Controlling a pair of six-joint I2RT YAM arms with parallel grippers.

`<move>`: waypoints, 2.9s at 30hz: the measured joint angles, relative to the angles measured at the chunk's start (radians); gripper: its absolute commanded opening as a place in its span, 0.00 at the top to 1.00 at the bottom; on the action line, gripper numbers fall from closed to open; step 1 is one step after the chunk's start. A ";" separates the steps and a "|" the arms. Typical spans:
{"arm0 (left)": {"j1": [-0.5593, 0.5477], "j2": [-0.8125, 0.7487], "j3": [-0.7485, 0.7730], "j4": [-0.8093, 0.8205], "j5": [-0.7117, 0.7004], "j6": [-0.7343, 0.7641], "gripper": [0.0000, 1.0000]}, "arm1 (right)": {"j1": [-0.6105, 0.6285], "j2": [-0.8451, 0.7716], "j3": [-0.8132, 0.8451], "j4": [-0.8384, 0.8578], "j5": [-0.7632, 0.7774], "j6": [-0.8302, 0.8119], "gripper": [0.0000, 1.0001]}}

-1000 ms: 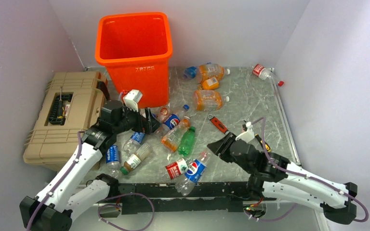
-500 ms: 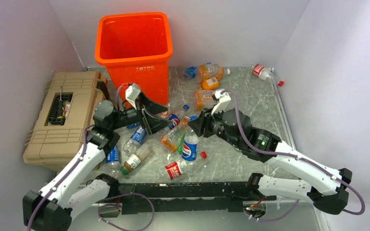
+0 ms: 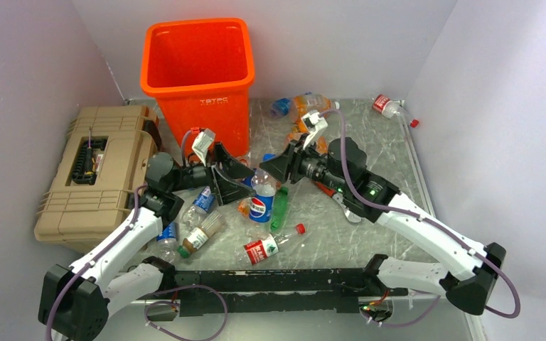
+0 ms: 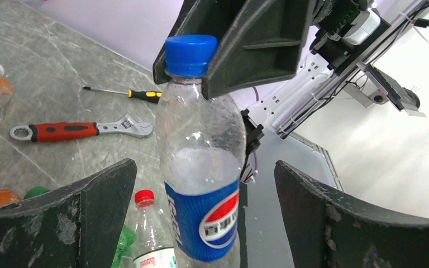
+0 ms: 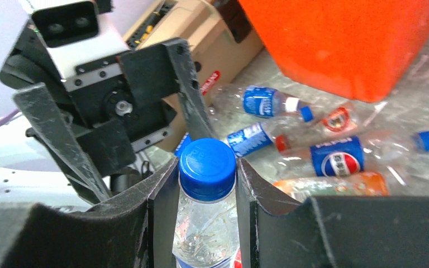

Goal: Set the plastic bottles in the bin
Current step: Pick up the plastic bottle from the corner of the board, then place the plastic bottle in the trash bin.

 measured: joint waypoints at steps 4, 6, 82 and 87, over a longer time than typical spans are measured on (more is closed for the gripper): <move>-0.005 -0.008 0.000 -0.057 -0.017 0.029 0.01 | 0.000 0.058 0.016 0.052 -0.065 0.015 1.00; -0.009 -0.012 0.000 -0.079 -0.031 0.038 0.01 | 0.000 0.076 0.019 0.072 -0.084 0.019 1.00; 0.235 0.496 1.152 -0.422 -0.896 0.568 1.00 | -0.003 -0.599 -0.439 -0.098 0.312 0.022 0.01; 0.291 0.644 1.162 -0.412 -0.916 0.520 1.00 | -0.003 -0.660 -0.456 -0.132 0.349 0.007 0.01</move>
